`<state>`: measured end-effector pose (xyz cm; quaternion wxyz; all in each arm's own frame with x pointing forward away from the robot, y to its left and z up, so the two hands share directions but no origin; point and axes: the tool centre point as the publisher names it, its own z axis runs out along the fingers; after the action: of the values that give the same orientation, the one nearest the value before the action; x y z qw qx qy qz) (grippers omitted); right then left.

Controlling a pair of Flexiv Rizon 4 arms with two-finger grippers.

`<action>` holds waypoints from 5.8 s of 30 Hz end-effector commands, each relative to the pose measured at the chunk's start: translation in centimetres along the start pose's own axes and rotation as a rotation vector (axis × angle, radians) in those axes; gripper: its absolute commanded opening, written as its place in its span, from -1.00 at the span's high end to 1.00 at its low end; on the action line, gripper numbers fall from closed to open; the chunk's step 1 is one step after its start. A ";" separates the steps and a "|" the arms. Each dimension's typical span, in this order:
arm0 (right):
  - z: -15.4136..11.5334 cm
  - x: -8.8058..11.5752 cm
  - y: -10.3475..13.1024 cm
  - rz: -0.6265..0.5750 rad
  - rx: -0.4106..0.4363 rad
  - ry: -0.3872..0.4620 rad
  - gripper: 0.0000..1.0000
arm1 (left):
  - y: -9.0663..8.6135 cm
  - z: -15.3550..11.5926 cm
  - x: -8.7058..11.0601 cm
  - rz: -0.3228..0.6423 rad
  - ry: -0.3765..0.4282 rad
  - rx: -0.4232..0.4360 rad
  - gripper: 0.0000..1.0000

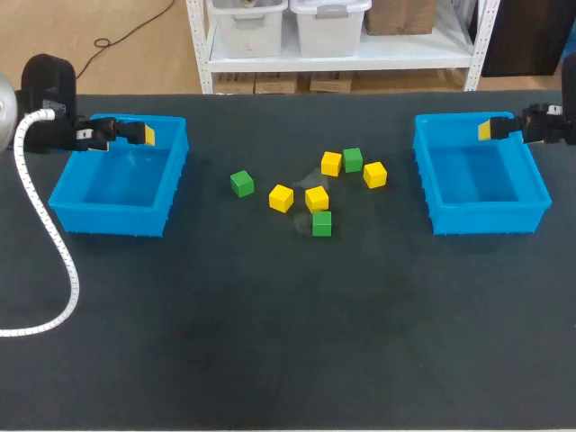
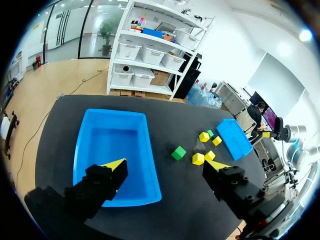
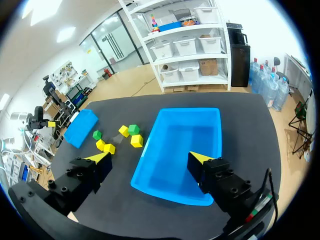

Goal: Put the green cubes in the right bin and the yellow cubes in the left bin.

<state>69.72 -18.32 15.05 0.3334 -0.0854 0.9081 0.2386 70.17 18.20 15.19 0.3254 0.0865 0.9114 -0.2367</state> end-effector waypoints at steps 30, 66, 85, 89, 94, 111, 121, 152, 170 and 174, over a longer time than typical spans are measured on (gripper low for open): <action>0.1 0.0 -0.1 -0.001 -0.003 0.000 -1.00 | 0.2 0.0 0.2 0.002 -0.008 0.010 -1.00; 0.1 -1.7 2.1 -0.079 0.037 0.007 -1.00 | 0.2 0.0 0.2 0.002 -0.008 0.010 -1.00; 6.4 0.4 15.2 -0.280 0.157 0.192 -1.00 | 0.2 0.0 0.2 0.002 -0.008 0.010 -1.00; 8.8 2.3 16.9 -0.287 0.203 0.240 -1.00 | 0.2 0.0 0.2 0.002 -0.008 0.010 -1.00; 11.1 4.0 18.7 -0.332 0.249 0.290 -1.00 | 0.2 0.0 0.2 0.002 -0.008 0.010 -1.00; 16.2 8.6 18.2 -0.294 0.484 0.485 -1.00 | 0.2 0.0 0.2 0.002 -0.008 0.010 -1.00; 18.6 11.8 17.4 -0.263 0.523 0.561 -1.00 | 0.2 0.0 0.2 0.002 -0.008 0.010 -1.00; 21.7 12.3 15.3 -0.060 0.489 0.591 -1.00 | 0.2 0.0 0.2 0.002 -0.008 0.010 -1.00; 21.7 11.9 15.5 0.008 0.483 0.564 1.00 | 0.2 0.0 0.2 0.002 -0.008 0.010 -1.00; 20.6 10.6 16.3 -0.088 0.480 0.488 1.00 | 0.2 0.0 0.2 0.002 -0.008 0.010 -1.00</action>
<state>69.06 6.30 -0.44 0.0980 -0.0877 0.9911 -0.0197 70.17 18.20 15.19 0.3253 0.0864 0.9114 -0.2366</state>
